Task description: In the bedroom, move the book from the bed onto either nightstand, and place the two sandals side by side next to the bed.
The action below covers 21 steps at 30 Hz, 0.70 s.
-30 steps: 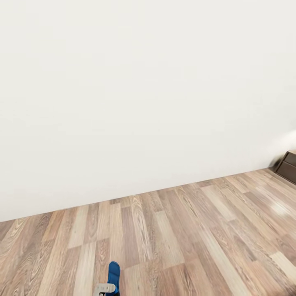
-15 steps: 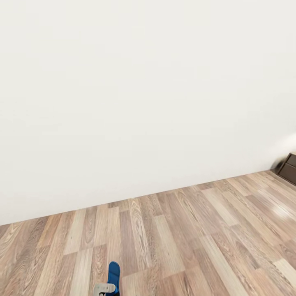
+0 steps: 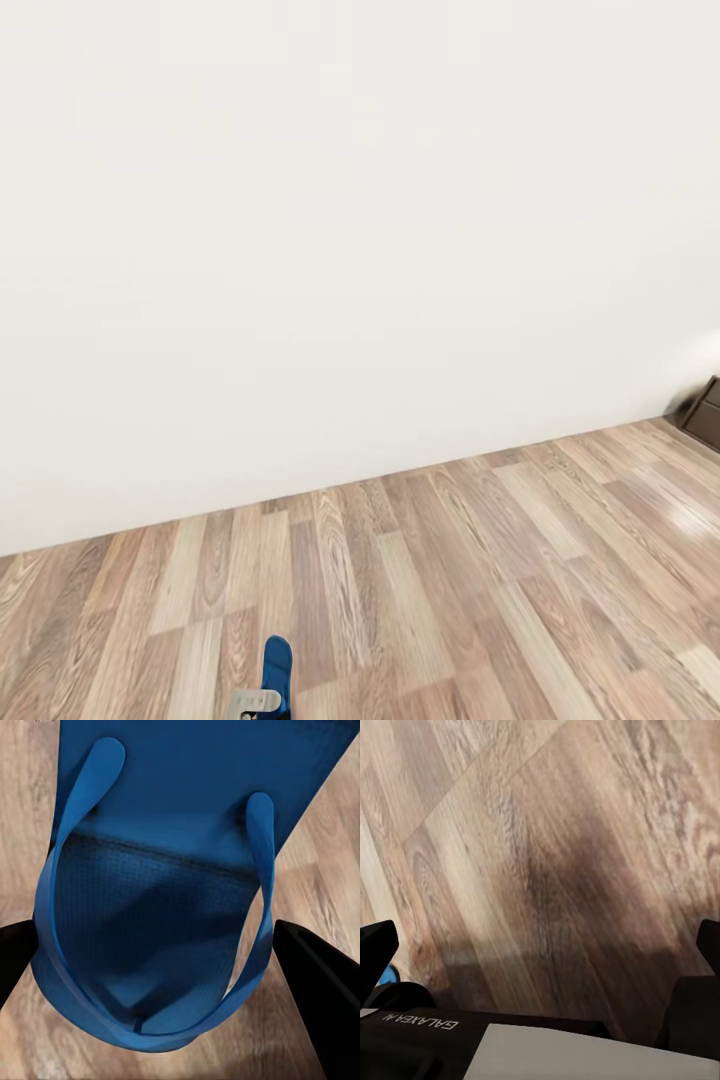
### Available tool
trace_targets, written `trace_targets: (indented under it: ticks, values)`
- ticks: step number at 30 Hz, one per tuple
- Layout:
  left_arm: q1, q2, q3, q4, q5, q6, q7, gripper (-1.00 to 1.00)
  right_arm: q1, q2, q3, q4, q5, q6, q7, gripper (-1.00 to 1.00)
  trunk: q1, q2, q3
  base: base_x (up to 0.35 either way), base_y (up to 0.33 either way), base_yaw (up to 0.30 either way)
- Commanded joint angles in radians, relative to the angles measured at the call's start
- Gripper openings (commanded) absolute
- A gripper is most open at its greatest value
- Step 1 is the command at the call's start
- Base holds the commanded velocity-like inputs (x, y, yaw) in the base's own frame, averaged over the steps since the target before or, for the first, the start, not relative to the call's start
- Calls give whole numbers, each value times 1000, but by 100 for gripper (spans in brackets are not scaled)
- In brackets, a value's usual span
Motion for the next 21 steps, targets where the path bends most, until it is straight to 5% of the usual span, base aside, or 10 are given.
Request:
trace_targets:
  ticks: [1, 21]
  values:
    - [-1, 0, 9, 0, -11, -4, -3, -100, 0, 0, -2, 0, -9, 10, 4, 100, 0, 0, -1, 194, 0, 0]
    - [-1, 0, 9, 0, -11, -4, -3, -100, 0, 0, -2, 0, -9, 10, 4, 100, 0, 0, -1, 279, 0, 0]
